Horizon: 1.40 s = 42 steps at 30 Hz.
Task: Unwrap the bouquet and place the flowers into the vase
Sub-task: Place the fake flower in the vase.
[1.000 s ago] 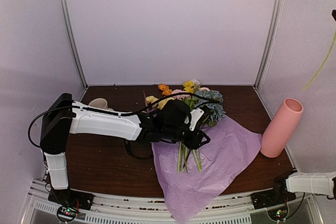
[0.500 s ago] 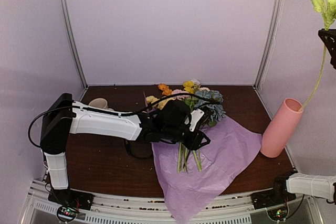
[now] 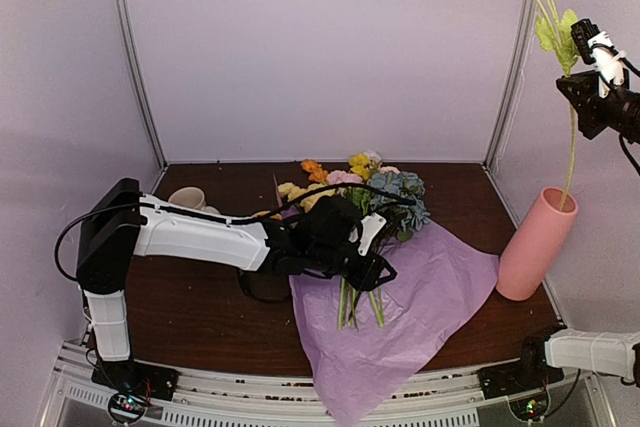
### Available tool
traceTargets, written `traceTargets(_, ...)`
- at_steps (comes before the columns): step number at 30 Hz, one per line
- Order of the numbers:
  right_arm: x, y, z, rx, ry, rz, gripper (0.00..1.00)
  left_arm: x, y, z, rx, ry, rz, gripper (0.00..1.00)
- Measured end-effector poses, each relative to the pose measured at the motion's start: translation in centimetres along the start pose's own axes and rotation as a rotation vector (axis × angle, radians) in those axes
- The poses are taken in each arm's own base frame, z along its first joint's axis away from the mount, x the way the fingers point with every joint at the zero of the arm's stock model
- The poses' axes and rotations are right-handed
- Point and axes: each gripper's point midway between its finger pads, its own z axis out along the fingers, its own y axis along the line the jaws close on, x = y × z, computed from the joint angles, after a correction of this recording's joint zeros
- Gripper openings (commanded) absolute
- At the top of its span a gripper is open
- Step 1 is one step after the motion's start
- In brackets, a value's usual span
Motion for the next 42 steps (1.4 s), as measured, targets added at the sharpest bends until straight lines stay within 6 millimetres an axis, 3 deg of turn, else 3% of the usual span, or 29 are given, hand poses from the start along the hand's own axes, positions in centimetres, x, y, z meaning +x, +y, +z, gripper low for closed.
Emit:
traceTargets(9,3.1,-0.2,2.8,0.023,0.039,0.041,0.00,0.8,0.3,0.1,-0.004,0.013,-0.006,0.41)
traceTargets(19,12.6,1.3,7.2,0.027,0.194,0.107,0.00,1.0,0.3,-0.1,-0.005,0.014,0.002,0.41)
traceTargets(23,15.9,0.8,8.0,0.049,0.254,0.140,0.00,0.9,0.3,-0.3,-0.007,0.011,0.003,0.41)
traceTargets(36,18.4,-1.0,7.9,0.095,0.285,0.216,0.00,2.3,0.7,-0.4,-0.014,0.033,-0.001,0.41)
traceTargets(42,21.1,-0.2,7.7,0.085,0.344,0.252,0.23,2.3,0.7,-0.4,-0.013,0.033,-0.001,0.41)
